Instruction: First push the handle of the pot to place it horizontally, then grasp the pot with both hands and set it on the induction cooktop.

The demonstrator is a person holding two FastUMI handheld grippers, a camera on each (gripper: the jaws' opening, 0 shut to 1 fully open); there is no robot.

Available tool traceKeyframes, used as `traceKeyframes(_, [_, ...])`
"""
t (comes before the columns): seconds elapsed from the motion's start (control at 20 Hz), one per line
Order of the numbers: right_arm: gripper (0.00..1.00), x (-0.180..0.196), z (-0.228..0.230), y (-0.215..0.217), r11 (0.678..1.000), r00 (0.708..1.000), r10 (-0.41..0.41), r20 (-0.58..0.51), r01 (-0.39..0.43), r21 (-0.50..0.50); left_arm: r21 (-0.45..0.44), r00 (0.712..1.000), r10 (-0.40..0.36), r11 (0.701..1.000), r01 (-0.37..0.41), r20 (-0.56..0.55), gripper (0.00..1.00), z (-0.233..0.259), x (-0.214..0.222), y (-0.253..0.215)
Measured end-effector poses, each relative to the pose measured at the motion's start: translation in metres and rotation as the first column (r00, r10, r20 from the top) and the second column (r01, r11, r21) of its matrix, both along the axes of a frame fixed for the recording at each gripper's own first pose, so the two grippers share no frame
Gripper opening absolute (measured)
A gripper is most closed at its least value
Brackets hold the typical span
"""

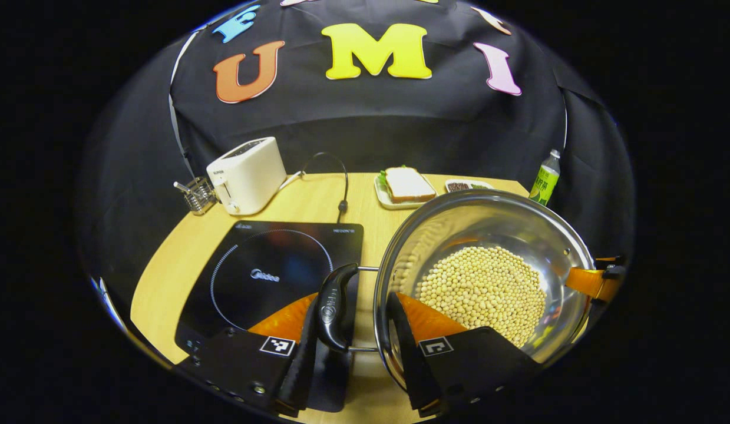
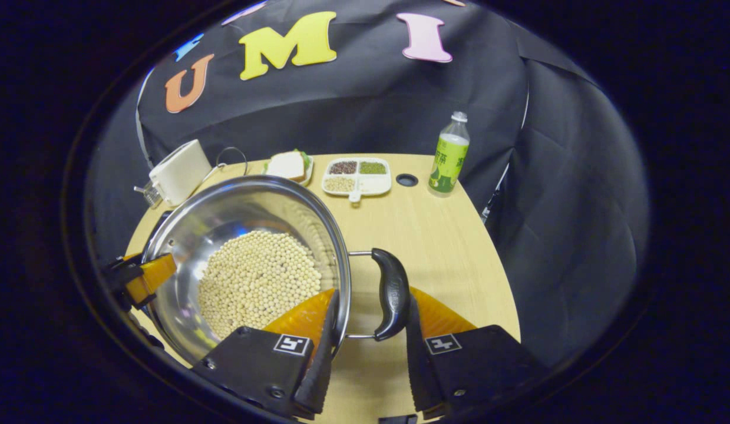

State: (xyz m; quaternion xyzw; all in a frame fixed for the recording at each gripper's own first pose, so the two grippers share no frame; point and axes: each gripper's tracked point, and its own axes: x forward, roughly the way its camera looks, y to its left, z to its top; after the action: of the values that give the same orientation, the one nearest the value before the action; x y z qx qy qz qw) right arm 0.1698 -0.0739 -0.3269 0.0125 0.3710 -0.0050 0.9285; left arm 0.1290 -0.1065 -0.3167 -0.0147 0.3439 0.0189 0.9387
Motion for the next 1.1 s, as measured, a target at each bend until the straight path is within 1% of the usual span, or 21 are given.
traceKeyframes(0.25, [0.55, -0.008, 0.034, 0.043, 1.000, 1.000, 0.005, 0.028, -0.005, -0.002, -0.004, 0.999, 0.015, 1.000, -0.015, 0.032, 0.61, 0.028, -0.002, 0.044])
traceKeyframes(0.4, [0.55, -0.012, 0.042, 0.077, 1.000, 0.999, 0.011, 0.031, -0.012, 0.009, 0.007, 0.999, 0.025, 1.000, -0.025, 0.036, 0.61, 0.035, -0.006, 0.078])
traceKeyframes(0.8, [0.55, -0.015, 0.035, 0.168, 0.999, 1.000, 0.029, 0.006, -0.029, 0.045, 0.033, 0.998, 0.052, 0.998, -0.053, 0.023, 0.61, 0.033, -0.009, 0.164])
traceKeyframes(1.1, [0.55, 0.002, 0.024, 0.221, 0.998, 0.999, 0.036, -0.011, -0.036, 0.044, 0.031, 0.997, 0.075, 0.997, -0.075, 0.006, 0.61, 0.015, 0.002, 0.212])
